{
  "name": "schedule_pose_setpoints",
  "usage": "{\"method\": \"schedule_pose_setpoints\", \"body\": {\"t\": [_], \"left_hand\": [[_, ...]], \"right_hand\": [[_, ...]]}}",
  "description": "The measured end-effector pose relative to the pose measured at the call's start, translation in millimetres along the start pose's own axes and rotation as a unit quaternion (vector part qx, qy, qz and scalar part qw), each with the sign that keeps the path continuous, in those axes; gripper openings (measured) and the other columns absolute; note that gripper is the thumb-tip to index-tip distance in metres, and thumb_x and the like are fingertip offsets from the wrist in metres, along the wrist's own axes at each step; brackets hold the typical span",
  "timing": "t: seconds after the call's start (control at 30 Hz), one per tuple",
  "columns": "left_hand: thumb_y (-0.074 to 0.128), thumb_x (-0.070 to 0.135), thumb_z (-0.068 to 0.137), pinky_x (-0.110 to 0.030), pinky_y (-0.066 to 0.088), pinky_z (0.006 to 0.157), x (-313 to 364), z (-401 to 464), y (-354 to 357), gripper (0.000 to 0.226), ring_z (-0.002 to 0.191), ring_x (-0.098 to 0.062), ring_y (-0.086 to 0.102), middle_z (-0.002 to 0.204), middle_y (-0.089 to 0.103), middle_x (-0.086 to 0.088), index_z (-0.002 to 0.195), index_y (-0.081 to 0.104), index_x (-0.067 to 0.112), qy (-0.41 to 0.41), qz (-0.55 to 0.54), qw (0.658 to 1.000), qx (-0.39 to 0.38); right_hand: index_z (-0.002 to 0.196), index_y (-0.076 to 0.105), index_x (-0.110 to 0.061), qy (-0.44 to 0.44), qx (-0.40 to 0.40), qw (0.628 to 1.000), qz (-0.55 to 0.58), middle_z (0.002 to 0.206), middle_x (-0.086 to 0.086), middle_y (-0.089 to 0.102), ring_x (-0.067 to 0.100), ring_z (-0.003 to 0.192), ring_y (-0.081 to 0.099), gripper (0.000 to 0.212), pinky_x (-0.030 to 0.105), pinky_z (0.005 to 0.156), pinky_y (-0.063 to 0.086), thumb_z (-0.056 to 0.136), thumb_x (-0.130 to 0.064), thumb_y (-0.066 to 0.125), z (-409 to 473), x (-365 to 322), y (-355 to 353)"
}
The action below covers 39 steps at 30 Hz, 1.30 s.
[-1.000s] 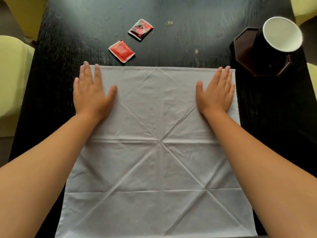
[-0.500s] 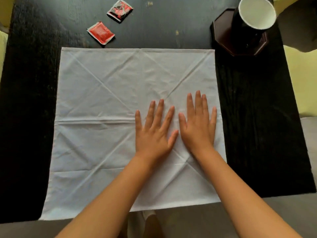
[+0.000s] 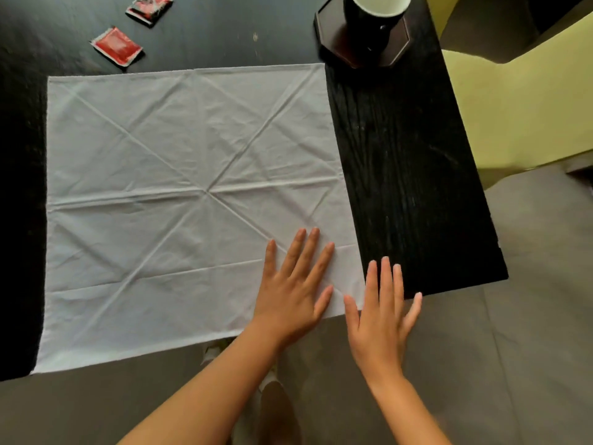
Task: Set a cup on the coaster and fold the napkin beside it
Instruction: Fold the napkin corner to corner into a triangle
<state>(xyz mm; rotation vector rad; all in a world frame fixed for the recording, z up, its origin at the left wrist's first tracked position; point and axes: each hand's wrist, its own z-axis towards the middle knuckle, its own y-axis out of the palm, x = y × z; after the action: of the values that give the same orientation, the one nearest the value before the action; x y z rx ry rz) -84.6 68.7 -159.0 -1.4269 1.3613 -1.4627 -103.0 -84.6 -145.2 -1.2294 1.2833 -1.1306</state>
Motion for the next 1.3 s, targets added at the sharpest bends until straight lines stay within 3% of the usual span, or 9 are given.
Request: {"method": "schedule_pose_setpoints", "body": {"t": [0.2, 0.37, 0.47, 0.57, 0.63, 0.7, 0.83, 1.13, 1.3], "left_hand": [[0.033, 0.057, 0.089, -0.056, 0.012, 0.11, 15, -13, 8, 0.071, 0.143, -0.028, 0.016, 0.155, 0.02, -0.007, 0.148, 0.024, 0.018, 0.093, 0.025, 0.995, -0.012], [0.034, 0.04, 0.092, -0.05, 0.017, 0.11, 25, -21, 7, 0.056, 0.139, -0.026, 0.026, 0.151, 0.031, -0.005, 0.144, 0.034, 0.017, 0.086, -0.003, 0.996, 0.008], [0.033, 0.032, 0.094, -0.049, 0.016, 0.114, 27, -22, -1, 0.049, 0.139, -0.021, 0.027, 0.149, 0.035, 0.0, 0.141, 0.039, 0.02, 0.071, -0.086, 0.994, 0.015], [0.039, 0.022, 0.096, -0.036, 0.032, 0.111, 30, -14, -22, 0.037, 0.129, -0.005, 0.043, 0.131, 0.056, 0.015, 0.129, 0.055, 0.028, -0.068, -0.358, 0.93, 0.043], [0.042, 0.019, 0.095, -0.014, 0.044, 0.087, 27, -9, -42, 0.032, 0.1, 0.009, 0.057, 0.1, 0.064, 0.032, 0.11, 0.066, 0.034, -0.146, -0.479, 0.862, 0.081], [0.043, 0.018, 0.092, -0.011, 0.045, 0.069, 15, -2, -62, 0.03, 0.081, 0.009, 0.061, 0.081, 0.068, 0.028, 0.094, 0.071, 0.031, -0.172, -0.525, 0.828, 0.097], [0.049, 0.015, 0.094, -0.012, 0.042, 0.059, -19, 2, -98, 0.03, 0.063, 0.005, 0.056, 0.064, 0.064, 0.017, 0.073, 0.068, 0.024, -0.205, -0.558, 0.792, 0.138], [0.069, 0.009, 0.079, -0.026, 0.053, 0.072, -148, -19, -147, 0.015, 0.075, -0.007, 0.067, 0.075, 0.073, 0.006, 0.076, 0.072, 0.024, -0.324, -0.543, 0.734, 0.247], [0.068, 0.011, 0.081, -0.012, 0.051, 0.067, -206, -31, -140, 0.015, 0.073, 0.001, 0.066, 0.076, 0.071, 0.012, 0.077, 0.072, 0.026, -0.393, -0.495, 0.729, 0.263]], "right_hand": [[0.083, 0.059, -0.02, 0.086, 0.093, 0.989, 0.082, 0.08, -0.002, 0.061, 0.024, 0.08, 0.055, 0.021, 0.038, 0.081, 0.027, 0.075, -0.038, 0.069, -8, 0, -13], [0.07, 0.061, -0.023, 0.2, 0.036, 0.963, 0.178, 0.072, -0.004, 0.063, 0.021, 0.075, 0.056, 0.012, 0.033, 0.076, 0.022, 0.076, -0.025, 0.072, 4, -10, -25], [0.084, 0.064, -0.024, 0.215, 0.024, 0.923, 0.317, 0.081, -0.004, 0.061, 0.013, 0.073, 0.054, 0.007, 0.037, 0.085, 0.036, 0.087, -0.02, 0.06, 15, -6, -35], [0.103, 0.062, -0.029, 0.128, -0.023, 0.876, 0.464, 0.101, -0.008, 0.062, 0.005, 0.09, 0.055, 0.03, 0.02, 0.082, 0.045, 0.09, -0.004, 0.05, 33, -1, -59], [0.112, 0.059, -0.034, 0.022, -0.078, 0.891, 0.446, 0.108, -0.025, 0.056, 0.007, 0.103, 0.05, 0.046, 0.008, 0.084, 0.039, 0.085, 0.003, 0.054, 50, -6, -77], [0.117, 0.057, -0.035, -0.074, -0.123, 0.905, 0.4, 0.112, -0.032, 0.051, 0.007, 0.113, 0.043, 0.052, 0.013, 0.099, 0.034, 0.08, 0.002, 0.059, 73, -22, -92], [0.088, 0.071, -0.031, -0.131, -0.179, 0.904, 0.366, 0.085, -0.028, 0.062, -0.003, 0.102, 0.053, 0.019, 0.044, 0.104, 0.034, 0.08, -0.016, 0.063, 118, -73, -125], [0.077, 0.066, -0.021, -0.251, -0.151, 0.884, 0.365, 0.076, -0.011, 0.063, 0.008, 0.082, 0.059, 0.006, 0.054, 0.094, 0.041, 0.08, -0.016, 0.066, 187, -223, -146], [0.087, 0.072, -0.015, -0.28, -0.191, 0.882, 0.327, 0.09, 0.002, 0.072, 0.016, 0.088, 0.065, 0.008, 0.049, 0.093, 0.045, 0.082, -0.015, 0.066, 219, -307, -123]]}}
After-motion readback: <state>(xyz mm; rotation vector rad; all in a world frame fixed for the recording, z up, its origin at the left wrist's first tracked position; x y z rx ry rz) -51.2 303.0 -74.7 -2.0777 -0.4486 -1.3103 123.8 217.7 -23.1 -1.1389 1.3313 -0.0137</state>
